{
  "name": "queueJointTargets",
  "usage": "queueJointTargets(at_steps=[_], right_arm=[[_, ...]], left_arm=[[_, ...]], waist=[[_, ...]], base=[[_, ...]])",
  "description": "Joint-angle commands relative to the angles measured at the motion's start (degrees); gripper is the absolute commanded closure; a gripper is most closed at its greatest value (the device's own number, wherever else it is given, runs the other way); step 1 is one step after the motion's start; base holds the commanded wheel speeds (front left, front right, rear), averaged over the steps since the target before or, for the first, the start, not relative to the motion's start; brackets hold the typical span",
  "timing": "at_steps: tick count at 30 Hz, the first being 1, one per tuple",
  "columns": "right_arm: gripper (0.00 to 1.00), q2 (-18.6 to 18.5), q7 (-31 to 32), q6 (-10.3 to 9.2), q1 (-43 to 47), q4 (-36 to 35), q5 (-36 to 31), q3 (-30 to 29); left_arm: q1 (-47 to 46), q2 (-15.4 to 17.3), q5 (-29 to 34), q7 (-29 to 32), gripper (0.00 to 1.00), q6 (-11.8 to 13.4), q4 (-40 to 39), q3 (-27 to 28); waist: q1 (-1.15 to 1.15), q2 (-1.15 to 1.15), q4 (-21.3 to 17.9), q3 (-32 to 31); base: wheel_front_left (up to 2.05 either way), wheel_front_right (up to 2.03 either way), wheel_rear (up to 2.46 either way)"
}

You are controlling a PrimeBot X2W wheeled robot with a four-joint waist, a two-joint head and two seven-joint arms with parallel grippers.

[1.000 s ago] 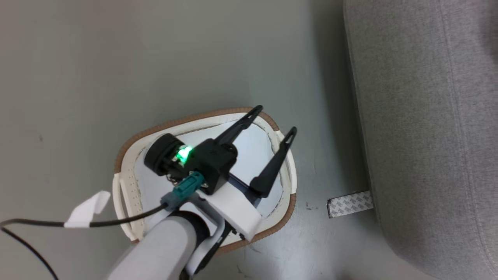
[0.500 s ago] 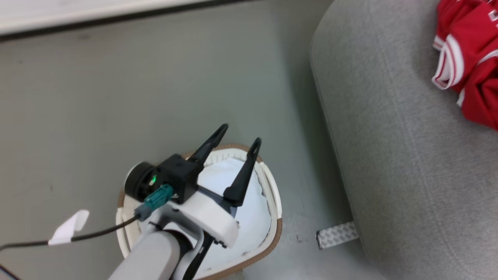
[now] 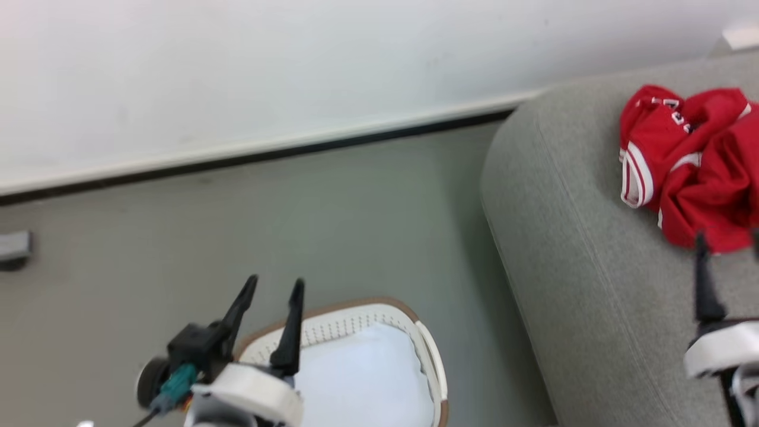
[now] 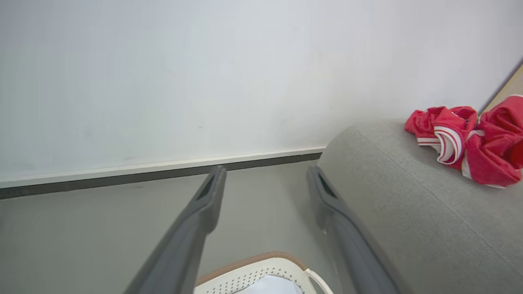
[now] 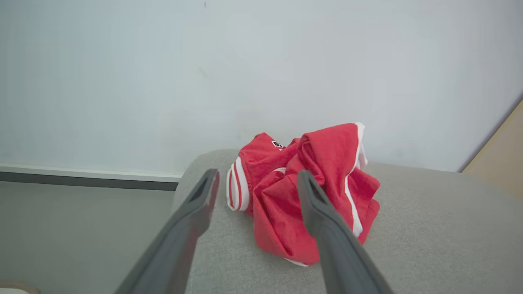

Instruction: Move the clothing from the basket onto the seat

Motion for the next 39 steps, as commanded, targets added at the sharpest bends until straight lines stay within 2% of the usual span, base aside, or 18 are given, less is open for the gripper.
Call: queueJointTargets(at_steps=[1, 8, 16, 23, 34, 35, 39], right_arm=[[0.0, 1.3, -0.1, -0.15, 3.9, -2.1, 0.8, 1.6], [0.0, 5.6, -0.1, -0.14, 11.4, -5.8, 2.5, 6.5], [0.0, 8.4, -0.1, -0.15, 15.1, -5.5, 2.0, 9.2], [0.0, 9.2, -0.1, -0.14, 17.4, -5.4, 2.5, 10.5], [0.0, 9.3, -0.1, -0.14, 18.4, -5.5, 3.8, 10.8], [1.0, 9.1, -0.1, -0.14, 18.3, -5.4, 4.2, 10.9], [1.0, 9.5, 0.6, 0.0, 18.4, -3.9, 4.2, 10.7]], left_arm=[[2.9, 0.1, -0.8, -2.4, 0.0, 0.8, 2.1, 1.2], [9.2, 0.0, -2.2, -5.9, 0.0, 1.4, 7.1, 4.6], [13.7, -1.5, -0.1, -6.3, 0.0, 1.2, 7.1, 9.3], [16.5, -4.2, 3.9, -6.3, 0.0, -1.0, 5.6, 12.9], [16.4, -6.8, 7.4, -6.3, 0.0, -6.2, 6.4, 15.6], [16.3, -6.8, 7.6, -6.1, 1.0, -6.7, 6.7, 15.5], [16.5, -7.5, 6.6, -6.0, 1.0, -6.7, 8.2, 15.3]], waist=[[0.02, 0.0, 3.1, -5.7], [0.02, 0.0, 5.1, -10.9], [0.02, 0.0, 5.6, -13.5], [0.02, 0.0, 6.5, -15.0], [0.02, 0.0, 6.2, -15.1], [0.02, 0.0, 6.2, -15.1], [0.02, 0.0, 6.2, -15.1]], base=[[0.0, 0.0, 0.0], [0.0, 0.0, 0.0], [0.0, 0.0, 0.0], [0.0, 0.0, 0.0], [0.0, 0.0, 0.0], [0.0, 0.0, 0.0], [0.0, 0.0, 0.0]])
